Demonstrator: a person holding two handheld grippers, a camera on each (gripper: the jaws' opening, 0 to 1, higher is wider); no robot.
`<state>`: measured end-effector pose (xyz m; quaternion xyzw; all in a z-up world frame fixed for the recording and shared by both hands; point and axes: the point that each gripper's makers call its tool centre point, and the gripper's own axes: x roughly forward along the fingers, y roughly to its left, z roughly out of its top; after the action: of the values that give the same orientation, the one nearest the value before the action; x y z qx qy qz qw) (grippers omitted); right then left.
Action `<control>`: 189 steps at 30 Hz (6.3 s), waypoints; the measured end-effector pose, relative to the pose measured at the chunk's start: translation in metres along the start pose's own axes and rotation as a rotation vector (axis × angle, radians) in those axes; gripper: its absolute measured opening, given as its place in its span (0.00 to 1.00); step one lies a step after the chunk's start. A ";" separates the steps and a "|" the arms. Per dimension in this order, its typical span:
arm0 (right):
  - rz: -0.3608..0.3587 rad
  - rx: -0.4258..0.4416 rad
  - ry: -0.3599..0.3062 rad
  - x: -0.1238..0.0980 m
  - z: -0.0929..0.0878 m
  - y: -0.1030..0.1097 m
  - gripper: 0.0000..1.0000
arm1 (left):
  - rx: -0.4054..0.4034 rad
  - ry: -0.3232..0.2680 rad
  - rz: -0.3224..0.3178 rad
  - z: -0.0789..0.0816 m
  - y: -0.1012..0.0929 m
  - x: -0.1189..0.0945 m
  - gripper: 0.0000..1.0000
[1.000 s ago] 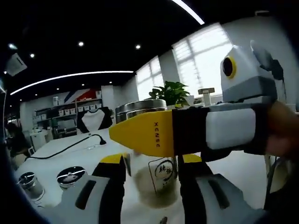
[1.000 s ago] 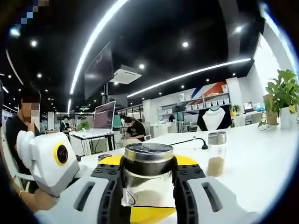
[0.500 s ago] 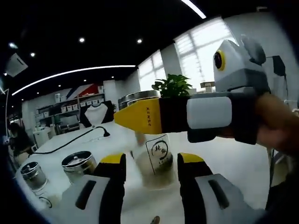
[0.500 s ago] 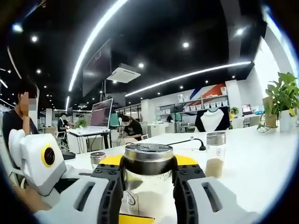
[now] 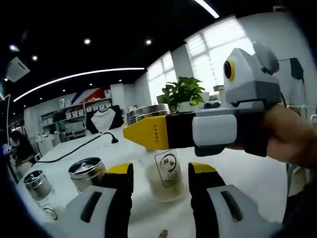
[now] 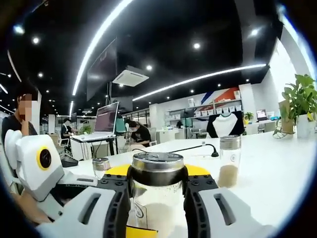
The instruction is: Rotate the seasoning bottle until the label or dispensing opening points toward the visible target arrow and the bottle remains upright within the marked orientation range
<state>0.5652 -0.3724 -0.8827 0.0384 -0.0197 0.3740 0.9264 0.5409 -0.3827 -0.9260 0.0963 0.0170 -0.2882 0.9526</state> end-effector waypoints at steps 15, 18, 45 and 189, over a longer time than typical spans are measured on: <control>0.001 -0.046 0.004 -0.003 -0.004 0.005 0.38 | 0.023 0.005 -0.007 -0.002 -0.004 -0.001 0.47; 0.015 -0.072 0.017 -0.003 -0.005 0.009 0.38 | 0.005 0.015 -0.009 -0.007 -0.004 -0.001 0.47; 0.053 -0.019 0.004 -0.007 0.010 0.009 0.43 | -0.001 -0.016 -0.012 0.006 -0.001 -0.006 0.49; -0.201 -0.287 0.019 -0.030 0.063 -0.139 0.38 | -0.122 -0.056 -0.226 0.044 -0.022 -0.035 0.91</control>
<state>0.6396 -0.4988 -0.8300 -0.0957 -0.0602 0.2733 0.9552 0.4983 -0.3901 -0.8835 0.0274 0.0184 -0.3947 0.9182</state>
